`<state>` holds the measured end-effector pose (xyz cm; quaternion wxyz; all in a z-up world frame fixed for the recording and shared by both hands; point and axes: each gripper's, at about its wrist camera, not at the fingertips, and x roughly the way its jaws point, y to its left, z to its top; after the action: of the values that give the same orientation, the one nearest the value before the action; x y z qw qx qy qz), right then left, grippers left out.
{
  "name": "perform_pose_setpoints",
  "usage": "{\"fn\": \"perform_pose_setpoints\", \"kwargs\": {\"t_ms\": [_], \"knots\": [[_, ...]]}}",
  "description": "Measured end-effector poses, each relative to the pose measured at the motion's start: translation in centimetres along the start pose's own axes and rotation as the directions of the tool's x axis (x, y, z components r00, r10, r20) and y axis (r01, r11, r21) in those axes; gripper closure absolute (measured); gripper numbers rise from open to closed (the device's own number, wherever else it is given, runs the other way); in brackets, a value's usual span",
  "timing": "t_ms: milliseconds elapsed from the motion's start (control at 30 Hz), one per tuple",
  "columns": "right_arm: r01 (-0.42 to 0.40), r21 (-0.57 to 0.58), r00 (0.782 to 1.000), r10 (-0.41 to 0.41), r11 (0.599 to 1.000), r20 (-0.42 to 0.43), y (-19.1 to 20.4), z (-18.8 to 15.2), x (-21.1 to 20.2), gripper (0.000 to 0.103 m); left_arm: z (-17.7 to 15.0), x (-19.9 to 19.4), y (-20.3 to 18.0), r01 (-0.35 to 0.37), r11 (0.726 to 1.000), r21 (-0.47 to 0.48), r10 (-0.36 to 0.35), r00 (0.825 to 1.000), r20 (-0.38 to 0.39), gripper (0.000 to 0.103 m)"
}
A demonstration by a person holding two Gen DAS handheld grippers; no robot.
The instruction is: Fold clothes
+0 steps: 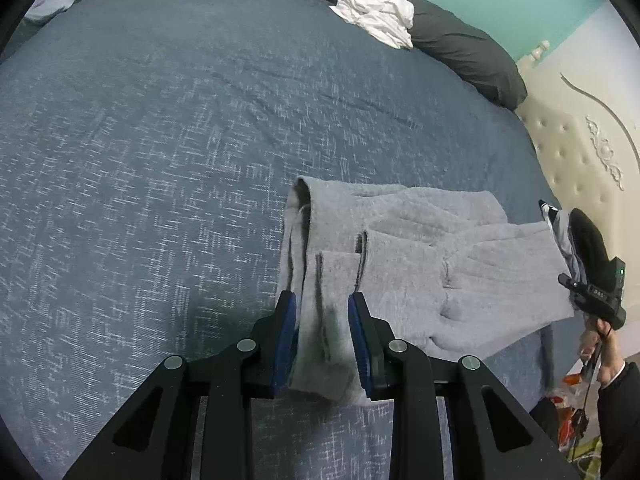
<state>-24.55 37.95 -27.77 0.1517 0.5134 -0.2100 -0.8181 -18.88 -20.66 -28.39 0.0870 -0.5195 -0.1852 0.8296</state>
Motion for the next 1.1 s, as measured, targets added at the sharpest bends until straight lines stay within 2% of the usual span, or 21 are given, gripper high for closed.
{"fn": "perform_pose_setpoints", "kwargs": {"t_ms": [133,300,500,667,767,967,1100], "knots": [[0.009,-0.053,1.000,-0.009,0.999,0.003,3.1,0.6,-1.5,0.091,-0.1,-1.4,0.6,0.002,1.000,-0.001,-0.001,1.000,0.015,0.073],[-0.008,-0.136,1.000,0.009,0.991,0.004,9.3,1.3,-3.5,0.091,-0.3,-3.7,1.6,0.016,1.000,-0.021,-0.015,0.998,0.061,0.073],[-0.050,-0.282,0.999,0.045,0.958,-0.022,19.7,0.7,-2.7,0.091,-1.4,-6.8,3.2,0.051,0.998,-0.045,-0.047,0.994,0.103,0.073],[-0.052,-0.420,0.997,0.025,0.906,-0.068,28.3,-1.3,0.8,0.090,-2.1,-8.8,4.3,0.055,0.997,-0.053,-0.048,0.991,0.128,0.073],[-0.065,-0.489,0.994,0.012,0.870,-0.111,33.0,-3.3,4.4,0.090,-2.6,-9.5,4.9,0.056,0.997,-0.055,-0.048,0.989,0.139,0.073],[-0.096,-0.564,0.976,-0.032,0.820,-0.214,37.9,-7.7,11.8,0.090,-3.3,-9.7,6.0,0.050,0.997,-0.056,-0.042,0.990,0.133,0.073],[-0.122,-0.568,0.961,-0.045,0.814,-0.272,38.6,-9.9,15.8,0.089,-3.4,-9.5,6.8,0.053,0.996,-0.066,-0.044,0.991,0.127,0.073]]}}
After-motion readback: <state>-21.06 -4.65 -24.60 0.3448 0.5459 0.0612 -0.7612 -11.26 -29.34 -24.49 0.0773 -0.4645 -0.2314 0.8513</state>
